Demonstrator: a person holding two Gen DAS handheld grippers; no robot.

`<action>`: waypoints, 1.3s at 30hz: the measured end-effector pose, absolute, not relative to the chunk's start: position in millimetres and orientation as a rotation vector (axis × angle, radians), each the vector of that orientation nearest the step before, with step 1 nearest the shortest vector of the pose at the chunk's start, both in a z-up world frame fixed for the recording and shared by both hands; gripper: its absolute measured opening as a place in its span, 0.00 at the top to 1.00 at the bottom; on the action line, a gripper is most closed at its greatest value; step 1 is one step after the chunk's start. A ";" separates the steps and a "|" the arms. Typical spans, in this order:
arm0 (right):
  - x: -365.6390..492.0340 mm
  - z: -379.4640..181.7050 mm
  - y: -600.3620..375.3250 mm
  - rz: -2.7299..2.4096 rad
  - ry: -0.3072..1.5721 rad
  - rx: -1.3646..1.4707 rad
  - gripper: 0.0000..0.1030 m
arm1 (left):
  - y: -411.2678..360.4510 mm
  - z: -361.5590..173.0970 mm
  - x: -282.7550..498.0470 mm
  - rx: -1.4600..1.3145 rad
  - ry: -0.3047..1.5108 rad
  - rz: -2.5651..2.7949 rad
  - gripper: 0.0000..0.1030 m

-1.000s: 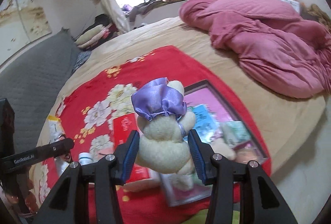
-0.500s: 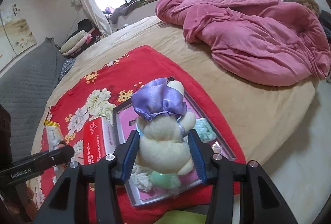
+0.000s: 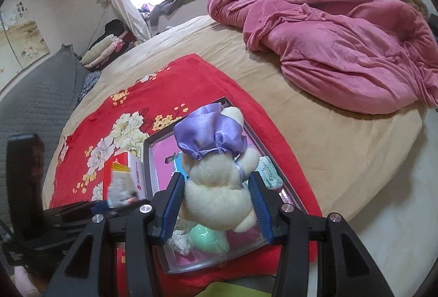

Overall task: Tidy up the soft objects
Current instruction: 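Carry the snack bag and plush bunny with both grippers over the pink tray, then lower the plush bunny into the tray and open the right gripper while the left releases the snack bag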

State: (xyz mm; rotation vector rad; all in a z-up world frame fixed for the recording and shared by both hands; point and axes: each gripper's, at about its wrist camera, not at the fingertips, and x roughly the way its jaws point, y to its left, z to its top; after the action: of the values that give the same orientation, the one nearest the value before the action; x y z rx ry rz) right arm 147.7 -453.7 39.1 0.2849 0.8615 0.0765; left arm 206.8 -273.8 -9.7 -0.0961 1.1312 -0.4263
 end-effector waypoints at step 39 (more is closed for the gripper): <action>225.0 -36.0 -421.4 0.159 1.114 0.263 0.45 | -297.3 -64.5 224.7 -0.011 1.175 -0.407 0.59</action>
State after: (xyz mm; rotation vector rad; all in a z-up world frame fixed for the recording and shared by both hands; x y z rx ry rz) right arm 225.0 -421.4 -36.0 0.2628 1.1140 0.1590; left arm 224.7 -297.3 -64.5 -0.0106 1.1746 -0.4067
